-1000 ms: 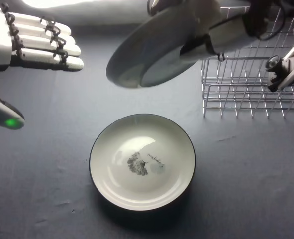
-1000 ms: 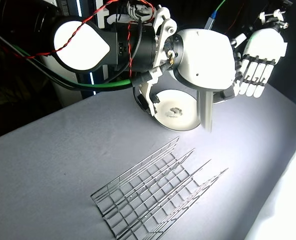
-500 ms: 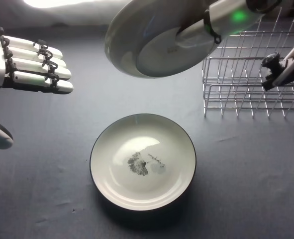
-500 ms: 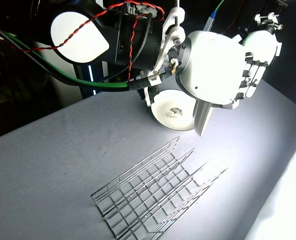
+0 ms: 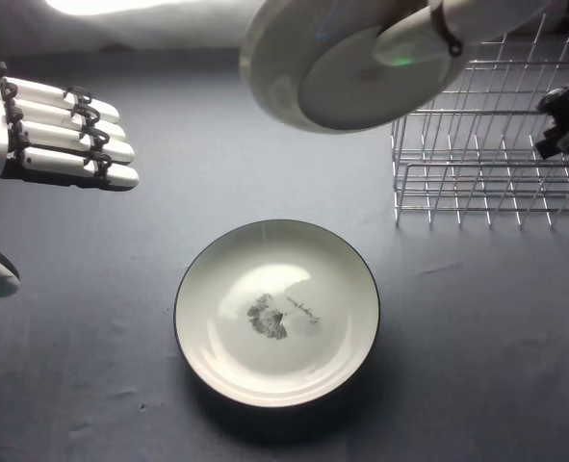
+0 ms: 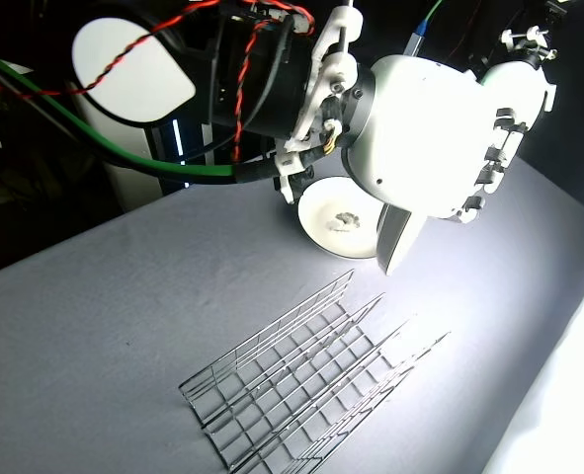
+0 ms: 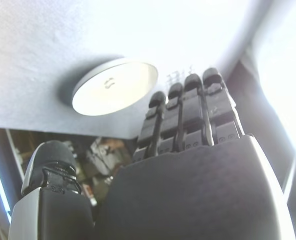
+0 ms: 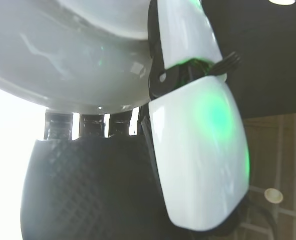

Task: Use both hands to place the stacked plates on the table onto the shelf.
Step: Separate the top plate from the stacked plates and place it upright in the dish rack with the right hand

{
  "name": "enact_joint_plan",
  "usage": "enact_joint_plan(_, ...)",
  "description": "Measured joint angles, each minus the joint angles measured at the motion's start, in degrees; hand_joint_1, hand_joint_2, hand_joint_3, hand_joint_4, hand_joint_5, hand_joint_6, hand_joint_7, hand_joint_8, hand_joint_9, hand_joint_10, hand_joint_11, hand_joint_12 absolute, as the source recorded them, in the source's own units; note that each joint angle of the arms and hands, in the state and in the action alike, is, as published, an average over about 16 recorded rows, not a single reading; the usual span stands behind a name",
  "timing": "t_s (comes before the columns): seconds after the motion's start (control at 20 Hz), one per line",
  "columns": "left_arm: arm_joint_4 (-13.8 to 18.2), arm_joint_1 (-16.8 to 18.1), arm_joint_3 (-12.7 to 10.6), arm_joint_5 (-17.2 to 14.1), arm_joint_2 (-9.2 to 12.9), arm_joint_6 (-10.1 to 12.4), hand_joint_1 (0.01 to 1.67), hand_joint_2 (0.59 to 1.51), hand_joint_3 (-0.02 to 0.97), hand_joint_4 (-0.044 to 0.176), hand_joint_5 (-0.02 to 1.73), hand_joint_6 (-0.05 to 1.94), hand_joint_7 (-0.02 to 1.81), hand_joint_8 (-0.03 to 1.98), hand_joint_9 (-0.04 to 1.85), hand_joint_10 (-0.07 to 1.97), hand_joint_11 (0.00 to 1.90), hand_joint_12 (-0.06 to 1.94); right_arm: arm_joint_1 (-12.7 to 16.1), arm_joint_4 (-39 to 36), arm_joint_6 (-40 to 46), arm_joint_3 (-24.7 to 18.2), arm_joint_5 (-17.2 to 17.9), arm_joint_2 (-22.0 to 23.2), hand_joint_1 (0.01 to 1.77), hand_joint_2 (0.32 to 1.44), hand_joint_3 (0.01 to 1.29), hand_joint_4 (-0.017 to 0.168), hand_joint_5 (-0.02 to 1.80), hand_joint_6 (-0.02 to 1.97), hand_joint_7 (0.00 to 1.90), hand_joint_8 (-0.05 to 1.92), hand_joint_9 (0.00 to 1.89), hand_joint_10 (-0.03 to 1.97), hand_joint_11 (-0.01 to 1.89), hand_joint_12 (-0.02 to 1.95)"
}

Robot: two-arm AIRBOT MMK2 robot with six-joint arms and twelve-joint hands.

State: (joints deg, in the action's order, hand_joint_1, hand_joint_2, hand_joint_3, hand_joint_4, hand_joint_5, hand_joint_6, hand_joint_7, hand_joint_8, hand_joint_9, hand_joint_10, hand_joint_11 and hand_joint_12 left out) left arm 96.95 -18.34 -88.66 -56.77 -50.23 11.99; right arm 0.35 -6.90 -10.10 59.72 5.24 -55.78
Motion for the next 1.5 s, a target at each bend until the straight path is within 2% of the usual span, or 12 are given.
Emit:
enact_joint_plan(0.3,0.0,0.2,0.4,-0.1,-0.1,-0.2,0.01,1.109,0.021,0.006,0.02,0.01,0.02,-0.01,0.02,0.01,0.01,0.00,0.3,0.7,-0.1,1.6,-0.6,2.0,1.38,0.99,0.01,-0.006,0.94,0.89,1.05,0.70,0.97,1.21,0.77,1.31)
enact_joint_plan(0.55,-0.1,0.1,1.8,0.7,-0.3,-0.3,0.01,1.109,0.020,0.006,0.02,0.01,0.02,-0.01,0.02,0.01,0.01,0.00,0.4,0.7,-0.3,2.8,-1.2,3.8,1.38,0.99,0.01,-0.006,0.95,0.88,1.06,0.67,0.98,1.20,0.79,1.31)
enact_joint_plan(1.05,-1.8,-3.1,7.5,4.1,-0.6,-0.1,0.02,1.111,0.021,0.006,0.02,0.01,0.02,-0.01,0.02,0.01,0.02,0.00,-0.4,-0.7,-0.4,3.6,-2.2,7.5,1.37,0.99,0.01,-0.006,0.95,0.87,1.06,0.69,0.98,1.19,0.81,1.32)
enact_joint_plan(1.5,-3.8,-7.9,12.2,7.1,-0.8,0.1,0.02,1.115,0.021,0.006,0.02,0.01,0.02,-0.01,0.02,0.01,0.02,0.00,-4.2,-1.9,-0.5,4.5,-1.3,9.8,1.37,0.99,0.01,-0.007,0.94,0.89,1.06,0.69,0.98,1.19,0.82,1.24)
